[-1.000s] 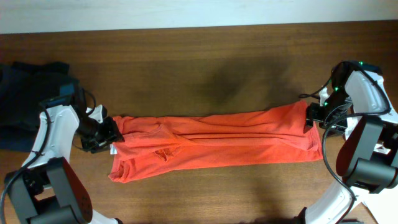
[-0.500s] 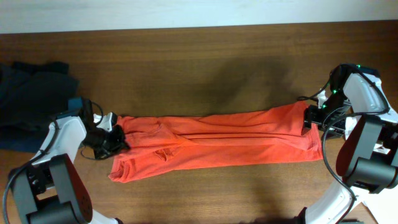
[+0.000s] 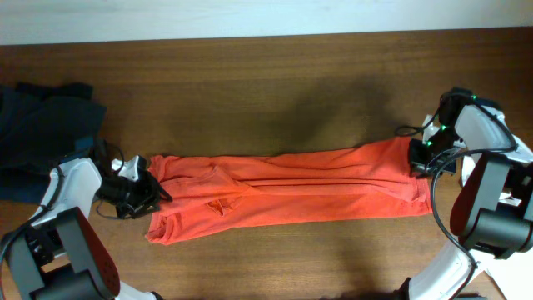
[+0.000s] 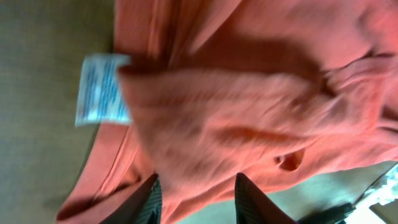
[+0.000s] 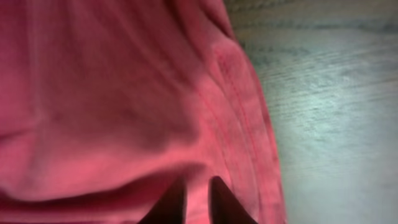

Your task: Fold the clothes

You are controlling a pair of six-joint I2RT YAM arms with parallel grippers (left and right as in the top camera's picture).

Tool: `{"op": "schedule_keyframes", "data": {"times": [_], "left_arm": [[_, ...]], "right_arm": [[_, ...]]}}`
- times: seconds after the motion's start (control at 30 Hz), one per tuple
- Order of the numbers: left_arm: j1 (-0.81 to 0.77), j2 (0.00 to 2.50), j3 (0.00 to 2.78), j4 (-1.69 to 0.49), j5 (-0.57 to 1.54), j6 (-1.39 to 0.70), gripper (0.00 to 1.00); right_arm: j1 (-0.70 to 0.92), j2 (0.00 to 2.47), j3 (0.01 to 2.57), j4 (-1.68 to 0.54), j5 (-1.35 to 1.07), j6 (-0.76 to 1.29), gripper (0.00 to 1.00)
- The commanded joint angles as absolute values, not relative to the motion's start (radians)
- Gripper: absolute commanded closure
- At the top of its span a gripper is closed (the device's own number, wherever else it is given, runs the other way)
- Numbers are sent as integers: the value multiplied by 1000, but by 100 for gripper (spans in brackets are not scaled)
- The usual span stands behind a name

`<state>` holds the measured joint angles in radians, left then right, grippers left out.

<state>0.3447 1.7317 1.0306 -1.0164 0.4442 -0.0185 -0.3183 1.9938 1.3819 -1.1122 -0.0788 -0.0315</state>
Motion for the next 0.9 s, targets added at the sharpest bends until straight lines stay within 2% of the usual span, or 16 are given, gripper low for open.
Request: {"op": "schedule_keyframes", "data": {"times": [0.0,0.17,0.4,0.53,0.67,0.87], "left_arm": [[333,1734,1048,-984,513,-6,59],[294,1735,1048,-961,513,-6,58],[271,1735,1048,-957,499,-6,59],[271,1735,1048,-973,364,-6,58],[271,1735,1048,-982,351,-6,58],[271,1735,1048,-1038,320,-7,64]], "right_arm": [[-321,1999,1287,-1034,-102,-26,92],[-321,2000,1131,-857,-101,-26,95],[-321,2000,1124,-840,-101,-26,95],[-321,2000,1124,-840,-101,-26,95],[-321,2000,1124,-832,-101,-26,95],[-321,2000,1124,-829,-101,-26,95]]}}
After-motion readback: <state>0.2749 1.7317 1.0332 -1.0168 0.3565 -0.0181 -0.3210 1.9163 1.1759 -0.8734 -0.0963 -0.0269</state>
